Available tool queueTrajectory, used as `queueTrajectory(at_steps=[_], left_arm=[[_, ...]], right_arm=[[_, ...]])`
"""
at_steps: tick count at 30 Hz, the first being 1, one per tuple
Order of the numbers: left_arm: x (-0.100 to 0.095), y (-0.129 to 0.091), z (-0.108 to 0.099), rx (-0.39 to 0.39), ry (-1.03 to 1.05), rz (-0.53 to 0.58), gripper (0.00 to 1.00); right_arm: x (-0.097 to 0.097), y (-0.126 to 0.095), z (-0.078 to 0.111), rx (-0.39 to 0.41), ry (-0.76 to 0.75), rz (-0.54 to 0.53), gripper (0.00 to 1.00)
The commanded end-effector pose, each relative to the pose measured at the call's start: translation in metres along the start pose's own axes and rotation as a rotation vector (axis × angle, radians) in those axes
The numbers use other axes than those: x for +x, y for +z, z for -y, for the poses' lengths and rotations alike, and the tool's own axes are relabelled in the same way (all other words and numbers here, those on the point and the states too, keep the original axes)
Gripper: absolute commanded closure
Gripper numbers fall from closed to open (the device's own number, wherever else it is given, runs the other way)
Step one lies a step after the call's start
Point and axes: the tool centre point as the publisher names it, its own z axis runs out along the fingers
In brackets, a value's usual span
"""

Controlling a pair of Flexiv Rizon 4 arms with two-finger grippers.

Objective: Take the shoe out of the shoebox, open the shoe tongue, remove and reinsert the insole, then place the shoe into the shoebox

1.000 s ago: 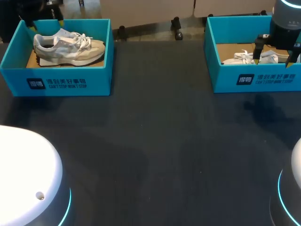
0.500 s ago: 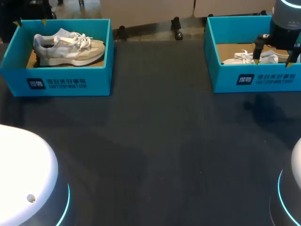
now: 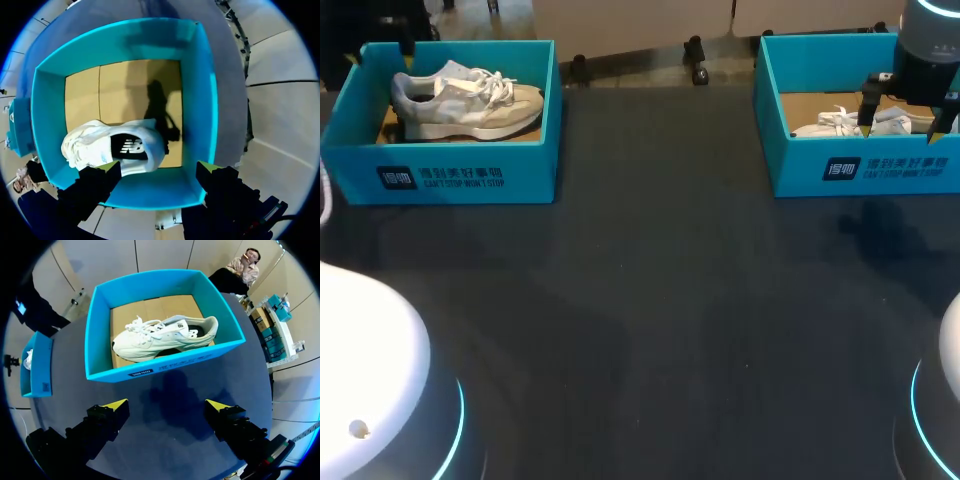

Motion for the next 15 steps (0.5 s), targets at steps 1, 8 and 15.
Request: queueTrajectory(at_steps=[1, 8, 15], left_arm=[[0.004, 0.016, -0.007, 0.058, 0.008, 0.005, 0.00], [0.003, 0.035, -0.002, 0.081, 0.017, -0.002, 0.00], [-0.004, 0.044, -0.004, 0.094, 0.014, 0.021, 0.00]], right_arm=[[0.000, 0.000, 0.001, -0.003, 0.001, -0.001, 0.00], [0.000, 0.000, 0.001, -0.003, 0.001, -0.001, 0.00], [0.000, 0.000, 0.001, -0.003, 0.001, -0.001, 0.00]])
